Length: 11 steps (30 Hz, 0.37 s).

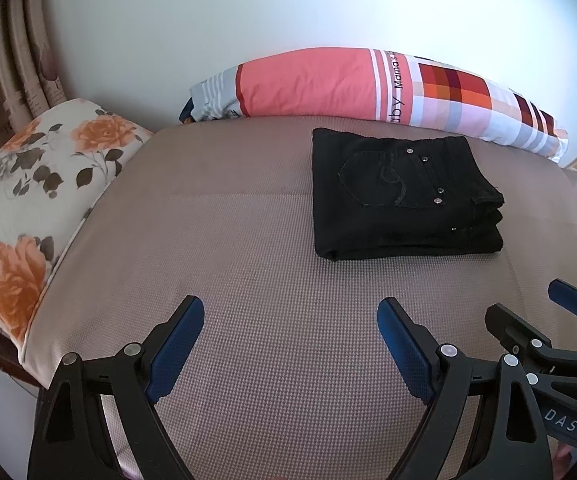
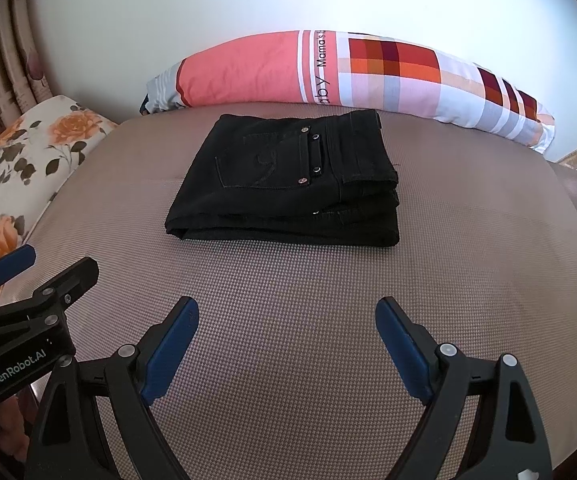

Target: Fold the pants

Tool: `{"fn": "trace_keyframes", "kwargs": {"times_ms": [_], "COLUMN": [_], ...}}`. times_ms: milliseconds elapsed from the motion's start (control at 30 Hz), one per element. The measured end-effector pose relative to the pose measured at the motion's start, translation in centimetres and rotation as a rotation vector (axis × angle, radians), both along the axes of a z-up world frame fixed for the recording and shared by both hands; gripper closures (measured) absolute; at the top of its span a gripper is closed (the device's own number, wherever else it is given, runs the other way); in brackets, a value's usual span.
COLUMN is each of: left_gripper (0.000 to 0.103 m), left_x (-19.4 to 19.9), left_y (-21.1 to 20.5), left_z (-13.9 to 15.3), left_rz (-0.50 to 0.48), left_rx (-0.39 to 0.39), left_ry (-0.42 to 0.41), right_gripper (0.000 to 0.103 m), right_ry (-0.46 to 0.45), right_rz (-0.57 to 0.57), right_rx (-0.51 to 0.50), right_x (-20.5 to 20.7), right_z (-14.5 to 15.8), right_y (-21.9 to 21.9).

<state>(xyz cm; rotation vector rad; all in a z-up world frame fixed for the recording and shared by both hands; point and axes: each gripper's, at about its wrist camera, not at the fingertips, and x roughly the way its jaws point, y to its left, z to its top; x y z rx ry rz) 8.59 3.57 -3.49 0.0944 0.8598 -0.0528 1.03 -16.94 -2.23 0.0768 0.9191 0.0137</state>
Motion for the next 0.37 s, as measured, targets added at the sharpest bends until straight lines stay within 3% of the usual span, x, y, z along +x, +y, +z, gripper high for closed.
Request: {"fn": "trace_keyframes", "kwargs": {"times_ms": [367], "left_gripper": [0.015], "left_x": [0.74], "left_y": [0.59], "left_z": [-0.50], "left_rz": [-0.005], "left_rx": [-0.020], "left_ry": [0.021], "right_gripper": [0.015], "right_ry": [0.014], "right_rz": [-0.006], "right_rx": [-0.002], "right_x": [0.13], "right_z": [-0.38], "right_y": [0.02]}}
